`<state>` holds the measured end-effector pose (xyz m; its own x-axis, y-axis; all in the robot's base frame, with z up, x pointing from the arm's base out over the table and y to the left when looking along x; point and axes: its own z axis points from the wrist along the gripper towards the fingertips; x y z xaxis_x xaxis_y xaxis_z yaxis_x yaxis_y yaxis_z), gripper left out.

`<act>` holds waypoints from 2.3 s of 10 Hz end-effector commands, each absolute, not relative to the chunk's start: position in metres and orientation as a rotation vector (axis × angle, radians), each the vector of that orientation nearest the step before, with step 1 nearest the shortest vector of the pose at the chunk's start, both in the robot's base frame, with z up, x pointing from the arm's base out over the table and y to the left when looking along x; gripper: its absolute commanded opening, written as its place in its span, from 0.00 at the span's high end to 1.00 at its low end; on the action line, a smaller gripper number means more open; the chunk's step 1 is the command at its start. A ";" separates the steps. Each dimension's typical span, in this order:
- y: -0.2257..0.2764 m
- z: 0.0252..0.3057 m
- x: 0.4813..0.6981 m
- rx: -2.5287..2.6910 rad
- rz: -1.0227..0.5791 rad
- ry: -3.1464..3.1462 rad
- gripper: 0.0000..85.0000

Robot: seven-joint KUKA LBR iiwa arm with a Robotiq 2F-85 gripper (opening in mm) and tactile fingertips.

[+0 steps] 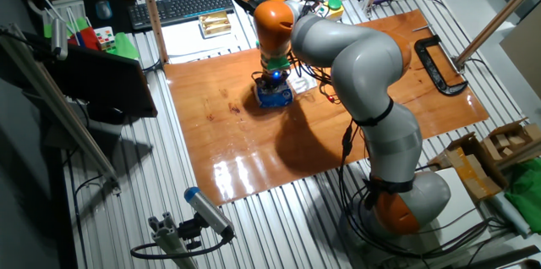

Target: Pull out a napkin

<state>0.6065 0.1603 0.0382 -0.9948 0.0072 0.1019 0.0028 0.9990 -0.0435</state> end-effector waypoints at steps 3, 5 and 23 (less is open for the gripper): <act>0.160 0.043 0.611 0.005 0.049 -3.020 0.99; 0.157 0.048 0.614 0.019 0.038 -3.014 0.99; 0.144 0.095 0.629 -0.608 0.103 -2.921 0.63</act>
